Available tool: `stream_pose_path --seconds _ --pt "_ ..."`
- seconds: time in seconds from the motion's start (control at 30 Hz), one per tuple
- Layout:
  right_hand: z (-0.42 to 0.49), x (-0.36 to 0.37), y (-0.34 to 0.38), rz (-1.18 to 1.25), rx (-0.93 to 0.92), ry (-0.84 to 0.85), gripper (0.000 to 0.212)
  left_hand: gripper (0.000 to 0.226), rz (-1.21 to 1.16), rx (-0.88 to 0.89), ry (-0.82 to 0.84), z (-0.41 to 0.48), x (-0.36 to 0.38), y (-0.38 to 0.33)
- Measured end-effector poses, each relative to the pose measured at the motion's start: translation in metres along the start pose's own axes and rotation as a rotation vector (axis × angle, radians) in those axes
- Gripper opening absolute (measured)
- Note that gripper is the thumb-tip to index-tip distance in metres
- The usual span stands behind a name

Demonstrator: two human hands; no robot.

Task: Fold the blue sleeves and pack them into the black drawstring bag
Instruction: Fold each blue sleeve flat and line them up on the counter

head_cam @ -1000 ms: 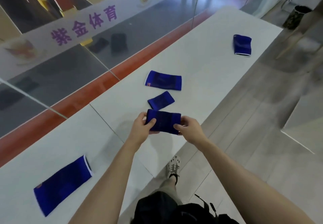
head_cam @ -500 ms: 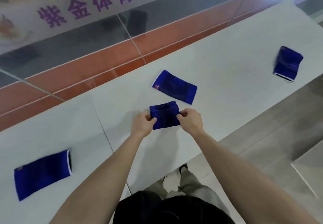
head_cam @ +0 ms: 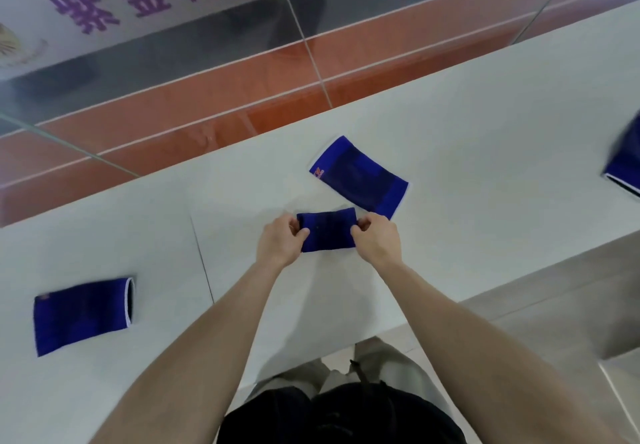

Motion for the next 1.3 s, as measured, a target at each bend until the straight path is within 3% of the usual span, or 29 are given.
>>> stream_pose_path --seconds 0.33,0.5,0.57,0.7,1.0,1.07,1.17,1.23,1.3 --pt "0.006 0.008 -0.003 -0.065 -0.038 0.013 0.008 0.013 -0.120 -0.041 0.078 0.005 0.006 0.009" --pt "0.004 0.013 -0.001 -0.106 -0.047 0.012 0.036 0.030 0.015 -0.034 -0.028 0.004 0.003 0.014" --pt "0.004 0.015 0.000 -0.124 -0.063 0.005 0.028 0.027 0.084 -0.015 -0.098 0.003 -0.001 0.009" --pt "0.005 0.013 0.000 -0.129 -0.076 -0.010 0.021 0.022 0.003 0.011 -0.156 0.000 -0.002 0.002" --pt "0.006 0.012 0.002 -0.126 -0.052 -0.011 0.010 0.008 -0.115 -0.041 -0.072 0.009 0.004 0.014" --pt "0.006 0.012 0.002 -0.118 -0.053 -0.010 0.020 0.025 -0.104 -0.057 -0.076 0.012 0.004 0.014" --pt "0.006 0.013 0.007 -0.179 -0.161 0.024 0.062 0.064 0.031 0.000 -0.017 0.019 0.006 0.008" --pt "0.006 0.013 0.012 -0.272 -0.217 0.084 0.074 0.061 0.085 0.041 0.049 0.022 0.005 0.001" --pt "0.009 0.013 0.017 -0.345 -0.227 0.123 0.065 0.048 0.124 0.028 0.099 0.025 0.004 -0.005"
Point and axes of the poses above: each hand's wrist, its own z-axis towards the middle knuckle, its own x-axis out of the palm, y = z × x, the point moved 4 cm from there along z, towards the middle knuckle, and after that the axes turned 2 degrees about -x, right-handed, at the moved point
